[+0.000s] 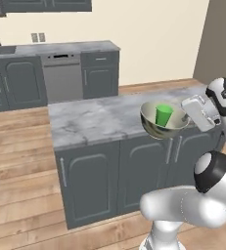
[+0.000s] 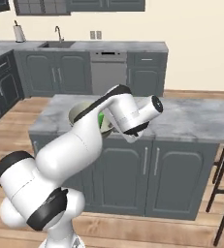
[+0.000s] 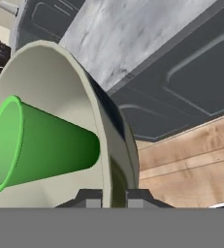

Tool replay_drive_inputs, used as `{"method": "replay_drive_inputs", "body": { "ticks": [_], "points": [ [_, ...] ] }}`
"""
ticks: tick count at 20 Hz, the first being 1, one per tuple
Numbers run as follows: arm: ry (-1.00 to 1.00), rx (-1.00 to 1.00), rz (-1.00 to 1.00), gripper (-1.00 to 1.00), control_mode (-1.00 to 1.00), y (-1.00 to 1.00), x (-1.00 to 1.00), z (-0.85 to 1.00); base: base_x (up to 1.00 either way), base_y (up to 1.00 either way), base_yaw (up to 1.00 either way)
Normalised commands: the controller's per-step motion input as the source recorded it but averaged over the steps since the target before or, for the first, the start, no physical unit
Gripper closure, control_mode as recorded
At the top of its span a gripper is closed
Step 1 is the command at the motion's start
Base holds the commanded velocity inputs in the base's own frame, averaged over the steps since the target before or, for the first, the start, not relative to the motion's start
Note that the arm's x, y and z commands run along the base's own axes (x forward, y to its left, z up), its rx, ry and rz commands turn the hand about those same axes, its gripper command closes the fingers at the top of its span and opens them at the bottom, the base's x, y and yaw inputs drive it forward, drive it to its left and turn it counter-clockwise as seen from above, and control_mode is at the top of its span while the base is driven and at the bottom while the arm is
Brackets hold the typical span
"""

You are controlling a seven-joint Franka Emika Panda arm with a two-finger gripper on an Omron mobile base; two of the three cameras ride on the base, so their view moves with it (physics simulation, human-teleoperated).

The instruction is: Place the cup inside the bowl on the dining table and move the bowl to any counter.

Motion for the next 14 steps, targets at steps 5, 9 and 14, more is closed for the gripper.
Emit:
{"method": "replay_drive_inputs", "body": {
  "ticks": [5,9,14],
  "points": [
    [0.00,0.00,0.00,1.00,1.00,0.00,0.00,0.00,-0.03,0.86,-0.07],
    [0.00,0.00,0.00,1.00,1.00,0.00,0.00,0.00,0.00,0.88,-0.07],
    [0.00,0.00,0.00,1.00,1.00,0.00,0.00,0.00,0.17,0.78,-0.03]
  ]
}}
